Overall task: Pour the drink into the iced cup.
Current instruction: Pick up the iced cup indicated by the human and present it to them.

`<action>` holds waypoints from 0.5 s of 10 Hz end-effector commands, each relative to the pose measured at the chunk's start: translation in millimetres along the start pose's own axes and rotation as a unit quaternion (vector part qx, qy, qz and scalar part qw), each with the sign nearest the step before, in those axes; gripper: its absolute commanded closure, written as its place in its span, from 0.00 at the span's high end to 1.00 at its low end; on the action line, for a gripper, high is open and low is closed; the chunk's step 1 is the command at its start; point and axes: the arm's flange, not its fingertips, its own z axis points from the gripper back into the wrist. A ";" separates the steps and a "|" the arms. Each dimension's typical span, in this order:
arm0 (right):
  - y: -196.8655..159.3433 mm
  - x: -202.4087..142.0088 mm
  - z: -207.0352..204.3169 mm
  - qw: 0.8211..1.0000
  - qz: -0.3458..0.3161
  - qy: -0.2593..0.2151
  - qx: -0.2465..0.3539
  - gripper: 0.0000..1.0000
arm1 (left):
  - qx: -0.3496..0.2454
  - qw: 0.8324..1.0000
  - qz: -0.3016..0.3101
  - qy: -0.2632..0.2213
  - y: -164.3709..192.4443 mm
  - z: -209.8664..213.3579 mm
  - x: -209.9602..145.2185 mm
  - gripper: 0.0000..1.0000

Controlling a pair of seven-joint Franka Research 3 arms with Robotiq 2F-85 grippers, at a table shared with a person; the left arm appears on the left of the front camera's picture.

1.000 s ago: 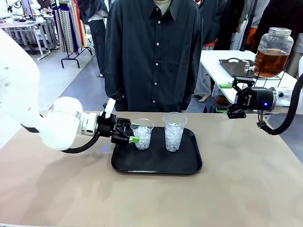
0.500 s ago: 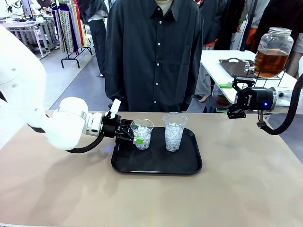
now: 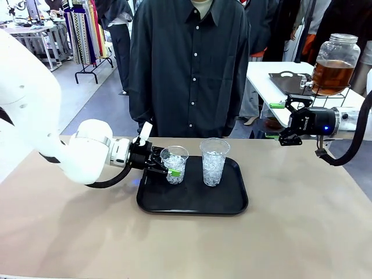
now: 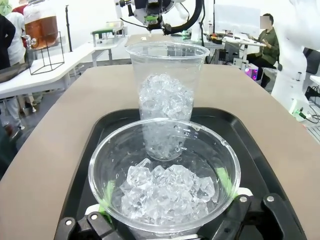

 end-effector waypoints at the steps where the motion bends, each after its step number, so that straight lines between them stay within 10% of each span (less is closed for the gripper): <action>1: 1.7 0.0 0.2 1.000 0.001 -0.002 -0.001 1.00 | 0.003 1.000 0.004 -0.017 1.7 -2.3 1.9 0.80; 5: 1.7 0.0 0.2 1.000 0.001 -0.002 -0.001 1.00 | 0.017 0.999 -0.005 -0.037 0.5 0.9 4.8 0.80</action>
